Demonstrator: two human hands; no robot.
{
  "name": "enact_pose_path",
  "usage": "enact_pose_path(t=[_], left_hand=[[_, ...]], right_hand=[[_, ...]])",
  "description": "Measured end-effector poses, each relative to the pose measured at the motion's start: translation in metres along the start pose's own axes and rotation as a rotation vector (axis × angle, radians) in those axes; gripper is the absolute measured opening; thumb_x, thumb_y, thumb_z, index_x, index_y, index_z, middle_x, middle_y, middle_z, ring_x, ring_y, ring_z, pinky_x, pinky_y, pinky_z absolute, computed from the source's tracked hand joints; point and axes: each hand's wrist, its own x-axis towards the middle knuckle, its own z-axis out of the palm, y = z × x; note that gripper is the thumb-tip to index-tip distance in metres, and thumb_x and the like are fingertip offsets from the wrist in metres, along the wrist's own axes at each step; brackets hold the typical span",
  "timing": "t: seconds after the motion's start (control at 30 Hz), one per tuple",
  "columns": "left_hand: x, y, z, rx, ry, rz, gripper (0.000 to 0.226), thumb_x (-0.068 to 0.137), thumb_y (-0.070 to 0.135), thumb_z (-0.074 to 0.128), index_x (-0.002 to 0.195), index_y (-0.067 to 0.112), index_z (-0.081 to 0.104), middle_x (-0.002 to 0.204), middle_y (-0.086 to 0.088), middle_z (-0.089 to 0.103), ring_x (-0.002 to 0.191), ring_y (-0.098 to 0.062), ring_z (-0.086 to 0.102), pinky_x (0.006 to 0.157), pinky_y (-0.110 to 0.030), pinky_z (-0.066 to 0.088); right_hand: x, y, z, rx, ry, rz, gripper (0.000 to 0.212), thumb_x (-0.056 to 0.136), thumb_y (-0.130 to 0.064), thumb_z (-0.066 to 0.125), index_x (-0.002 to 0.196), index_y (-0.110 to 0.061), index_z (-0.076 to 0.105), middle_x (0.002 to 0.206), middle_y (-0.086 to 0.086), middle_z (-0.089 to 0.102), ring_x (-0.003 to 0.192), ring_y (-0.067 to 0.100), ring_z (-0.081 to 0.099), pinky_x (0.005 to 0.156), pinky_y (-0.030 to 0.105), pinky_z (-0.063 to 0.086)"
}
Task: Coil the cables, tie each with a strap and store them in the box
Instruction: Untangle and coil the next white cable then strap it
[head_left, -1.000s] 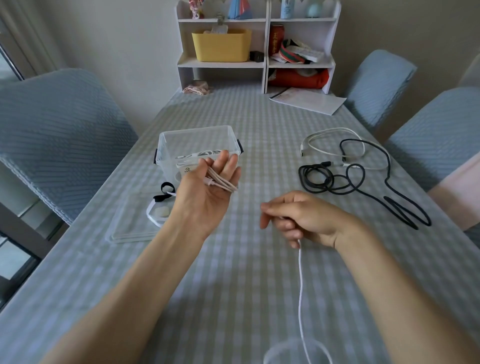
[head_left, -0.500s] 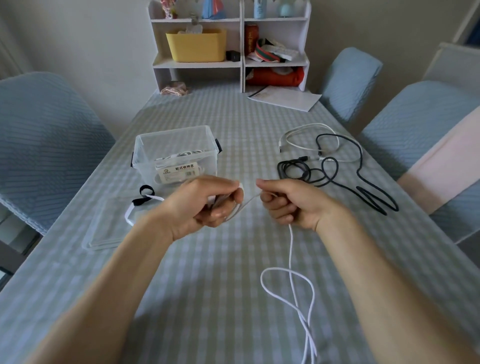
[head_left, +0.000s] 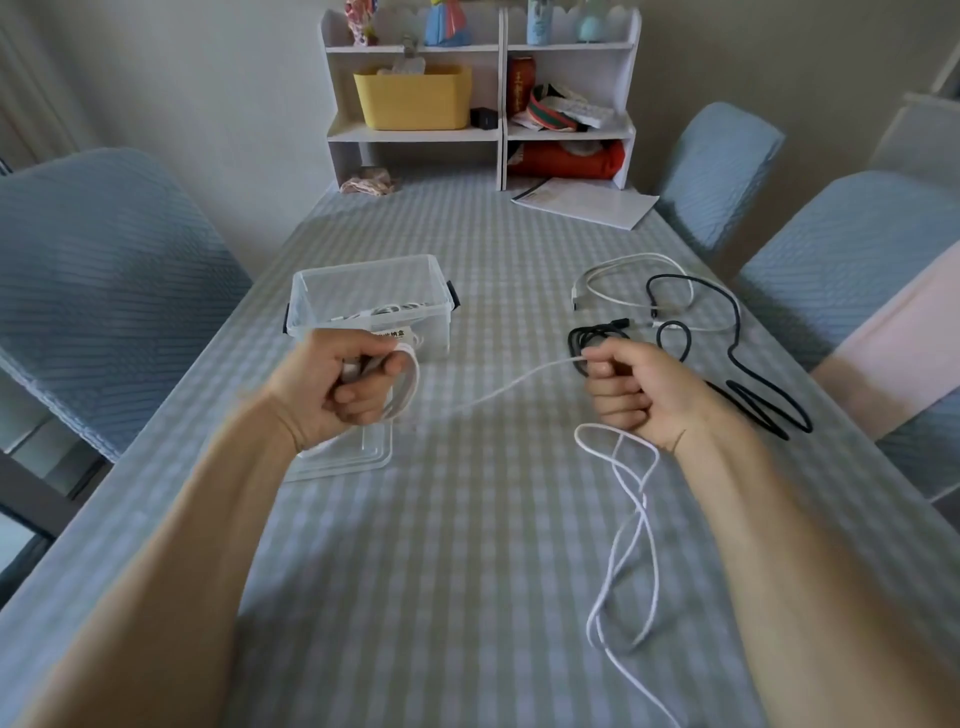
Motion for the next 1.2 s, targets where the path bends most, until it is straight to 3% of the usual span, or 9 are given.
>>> enact_pose_path(t=[0.13, 0.27, 0.37, 0.5, 0.6, 0.7, 0.77, 1.0, 1.2], left_hand=[[0.006, -0.008, 0.035, 0.209, -0.080, 0.027, 0.037, 0.094, 0.017, 0.045, 0.068, 0.005, 0.069, 0.043, -0.013, 0.046, 0.040, -0.018, 0.028, 0.046, -0.030, 0.017], [0.007, -0.016, 0.068, 0.493, -0.108, -0.001, 0.035, 0.102, 0.021, 0.045, 0.097, -0.004, 0.069, 0.058, -0.001, 0.069, 0.061, -0.027, 0.037, 0.062, -0.039, 0.024], [0.011, -0.023, 0.078, 0.534, -0.023, -0.024, 0.029, 0.101, 0.024, 0.050, 0.101, 0.005, 0.072, 0.086, -0.001, 0.078, 0.050, -0.016, 0.028, 0.049, -0.026, 0.026], [0.022, -0.033, 0.075, 0.531, 0.206, 0.013, 0.024, 0.100, 0.021, 0.049, 0.106, 0.011, 0.070, 0.089, 0.006, 0.077, 0.048, -0.014, 0.035, 0.047, -0.019, 0.033], [0.027, -0.032, 0.076, 0.305, 0.313, 0.049, 0.026, 0.101, 0.017, 0.046, 0.106, 0.004, 0.067, 0.086, -0.004, 0.077, 0.054, -0.019, 0.050, 0.050, -0.025, 0.034], [0.027, -0.024, 0.077, -0.205, 0.347, 0.080, 0.023, 0.099, 0.005, 0.043, 0.089, 0.000, 0.062, 0.081, -0.010, 0.075, 0.045, -0.015, 0.055, 0.053, -0.029, 0.030], [0.027, -0.021, 0.072, -0.424, 0.325, 0.076, 0.016, 0.100, 0.010, 0.041, 0.102, 0.002, 0.055, 0.098, -0.012, 0.076, 0.050, -0.017, 0.054, 0.058, -0.029, 0.035], [0.022, -0.018, 0.060, -0.553, 0.332, 0.167, 0.030, 0.107, 0.018, 0.033, 0.126, 0.008, 0.055, 0.105, 0.000, 0.075, 0.080, -0.011, 0.058, 0.074, -0.022, 0.042], [0.020, -0.015, 0.056, -0.718, 0.265, 0.244, 0.024, 0.105, 0.013, 0.036, 0.103, 0.004, 0.059, 0.082, 0.001, 0.068, 0.091, -0.017, 0.070, 0.091, -0.031, 0.051]], right_hand=[[0.011, 0.005, 0.017, -0.057, 0.103, -0.133, 0.028, 0.100, -0.022, 0.047, 0.074, -0.012, 0.053, 0.045, -0.008, 0.032, 0.031, 0.003, 0.020, 0.032, 0.015, 0.012], [0.012, 0.006, 0.028, -0.120, 0.136, -0.331, 0.025, 0.101, -0.021, 0.050, 0.087, -0.009, 0.067, 0.054, -0.004, 0.045, 0.036, 0.006, 0.022, 0.037, 0.019, 0.013], [0.006, 0.004, 0.036, -0.085, 0.108, -0.453, 0.025, 0.102, -0.019, 0.051, 0.091, -0.008, 0.070, 0.060, -0.002, 0.051, 0.036, 0.006, 0.021, 0.038, 0.019, 0.014], [-0.005, 0.004, 0.045, -0.057, 0.007, -0.540, 0.023, 0.101, -0.015, 0.051, 0.096, -0.006, 0.072, 0.065, 0.002, 0.054, 0.037, 0.006, 0.020, 0.037, 0.017, 0.017], [-0.010, 0.006, 0.050, -0.162, -0.126, -0.521, 0.025, 0.100, -0.014, 0.051, 0.098, -0.011, 0.076, 0.067, 0.006, 0.057, 0.040, 0.008, 0.021, 0.039, 0.020, 0.016], [-0.013, 0.010, 0.055, -0.350, -0.247, -0.449, 0.025, 0.099, -0.014, 0.052, 0.097, -0.015, 0.077, 0.064, 0.009, 0.058, 0.039, 0.007, 0.026, 0.039, 0.019, 0.018], [-0.014, 0.013, 0.057, -0.512, -0.271, -0.395, 0.023, 0.100, -0.015, 0.053, 0.104, -0.013, 0.075, 0.059, 0.006, 0.059, 0.039, 0.007, 0.030, 0.039, 0.017, 0.022], [-0.012, 0.018, 0.062, -0.770, -0.250, -0.273, 0.024, 0.102, -0.026, 0.054, 0.104, -0.018, 0.077, 0.059, 0.001, 0.060, 0.043, 0.007, 0.037, 0.046, 0.019, 0.031], [-0.009, 0.021, 0.061, -0.781, -0.247, -0.182, 0.036, 0.101, -0.035, 0.054, 0.087, -0.008, 0.075, 0.052, 0.000, 0.053, 0.042, 0.011, 0.040, 0.045, 0.020, 0.034]])
